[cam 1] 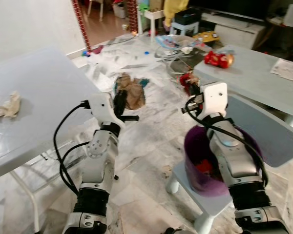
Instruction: Picking trash to rubbish bin
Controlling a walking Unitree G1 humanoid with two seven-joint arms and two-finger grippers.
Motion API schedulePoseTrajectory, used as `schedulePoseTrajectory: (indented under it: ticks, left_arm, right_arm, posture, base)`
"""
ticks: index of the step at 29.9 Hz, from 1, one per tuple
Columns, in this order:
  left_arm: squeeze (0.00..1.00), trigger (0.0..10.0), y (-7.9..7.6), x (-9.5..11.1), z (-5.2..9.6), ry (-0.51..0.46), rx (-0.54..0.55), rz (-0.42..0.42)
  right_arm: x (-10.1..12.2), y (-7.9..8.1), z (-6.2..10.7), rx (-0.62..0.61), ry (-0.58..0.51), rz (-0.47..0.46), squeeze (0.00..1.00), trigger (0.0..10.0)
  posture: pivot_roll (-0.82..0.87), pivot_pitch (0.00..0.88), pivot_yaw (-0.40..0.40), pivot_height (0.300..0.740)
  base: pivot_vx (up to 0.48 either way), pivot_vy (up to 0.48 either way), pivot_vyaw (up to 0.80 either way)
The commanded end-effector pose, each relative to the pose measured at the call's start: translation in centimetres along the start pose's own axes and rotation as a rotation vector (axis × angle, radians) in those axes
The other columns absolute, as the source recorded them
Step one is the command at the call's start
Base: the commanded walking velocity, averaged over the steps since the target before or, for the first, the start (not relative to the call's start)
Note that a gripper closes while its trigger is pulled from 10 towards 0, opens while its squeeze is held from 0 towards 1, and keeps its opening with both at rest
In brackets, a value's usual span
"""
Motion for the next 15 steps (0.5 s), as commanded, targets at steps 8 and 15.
schedulePoseTrajectory:
  ticks: [8, 15]
  left_arm:
    - [0.0, 0.7, 0.67, -0.05, -0.17, 0.011, 0.017, -0.011]
    - [0.0, 1.5, 0.7, -0.09, -0.1, 0.012, 0.019, -0.013]
  right_arm:
    - [0.55, 0.37, -0.31, 0.005, -0.015, -0.002, 0.0, 10.0]
    - [0.52, 0.38, -0.28, 0.004, -0.016, -0.006, 0.0, 10.0]
  posture:
    - [-0.08, 0.056, 0.065, 0.74]
    - [-0.07, 0.059, 0.066, 0.74]
  base:
    - [0.0, 0.451, -0.8]
    - [0.0, 0.0, -0.8]
Point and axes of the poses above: a point about 5 cm out from each wrist's last joint towards the gripper, its own z axis pointing back from the gripper into the wrist, its own x axis along the axis of the wrist's last joint, y = z × x, the point moved 5 cm from there along -z, pointing out of the wrist towards the gripper, and after that the axes turned 10 degrees about -z, right-handed, at the moved point
